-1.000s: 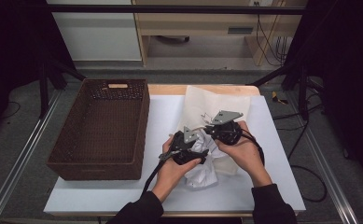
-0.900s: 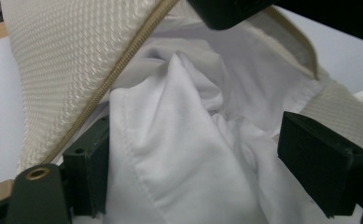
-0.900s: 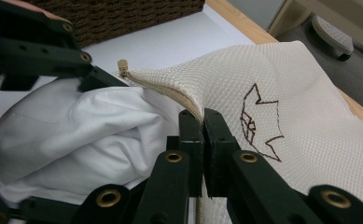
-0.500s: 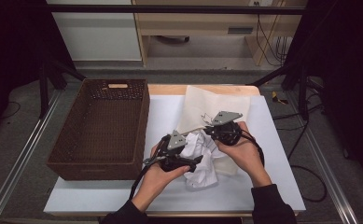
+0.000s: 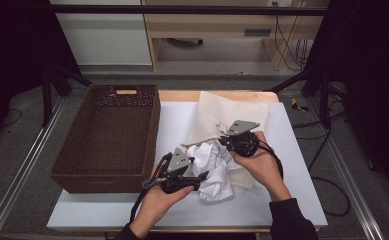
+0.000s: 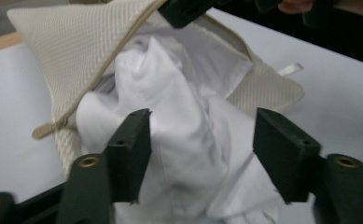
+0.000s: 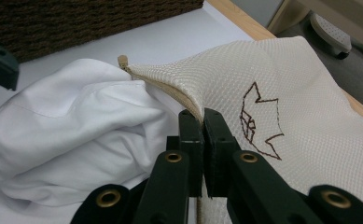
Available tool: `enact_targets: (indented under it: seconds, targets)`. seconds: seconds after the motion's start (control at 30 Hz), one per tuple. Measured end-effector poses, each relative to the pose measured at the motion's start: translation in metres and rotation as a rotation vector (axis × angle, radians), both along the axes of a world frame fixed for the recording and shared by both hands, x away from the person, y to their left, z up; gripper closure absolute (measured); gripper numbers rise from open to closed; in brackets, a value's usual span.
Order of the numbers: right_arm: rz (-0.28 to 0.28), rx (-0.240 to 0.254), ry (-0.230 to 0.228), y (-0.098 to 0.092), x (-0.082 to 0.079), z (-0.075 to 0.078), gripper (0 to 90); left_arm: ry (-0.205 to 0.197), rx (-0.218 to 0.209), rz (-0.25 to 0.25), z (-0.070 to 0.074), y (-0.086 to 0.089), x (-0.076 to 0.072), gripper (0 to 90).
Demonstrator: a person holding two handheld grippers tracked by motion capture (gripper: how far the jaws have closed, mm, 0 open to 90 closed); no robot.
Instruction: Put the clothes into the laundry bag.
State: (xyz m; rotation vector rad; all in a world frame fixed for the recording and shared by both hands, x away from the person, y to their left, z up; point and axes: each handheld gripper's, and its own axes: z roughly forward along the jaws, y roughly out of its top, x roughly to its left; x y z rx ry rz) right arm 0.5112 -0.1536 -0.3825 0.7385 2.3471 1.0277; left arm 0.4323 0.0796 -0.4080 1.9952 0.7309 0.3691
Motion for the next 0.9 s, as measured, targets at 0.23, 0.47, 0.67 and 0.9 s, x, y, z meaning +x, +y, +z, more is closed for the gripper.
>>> enact_targets:
  seconds: [0.23,0.47,0.67,0.9]
  targets:
    - [0.004,-0.002,-0.002,0.001,0.000,0.000,87.8,-0.002,0.130,0.065,-0.014,0.007,-0.012,73.4]
    - [0.003,-0.001,-0.001,0.001,0.000,0.000,87.8,0.011,0.187,0.080,-0.022,0.005,-0.011,86.2]
    - [0.008,0.000,0.000,0.003,-0.001,0.000,87.8,0.036,0.193,0.069,-0.036,-0.002,0.000,88.6]
    - [0.018,-0.008,0.007,0.007,-0.001,-0.002,87.9,0.063,0.156,0.039,-0.043,-0.009,0.011,90.0]
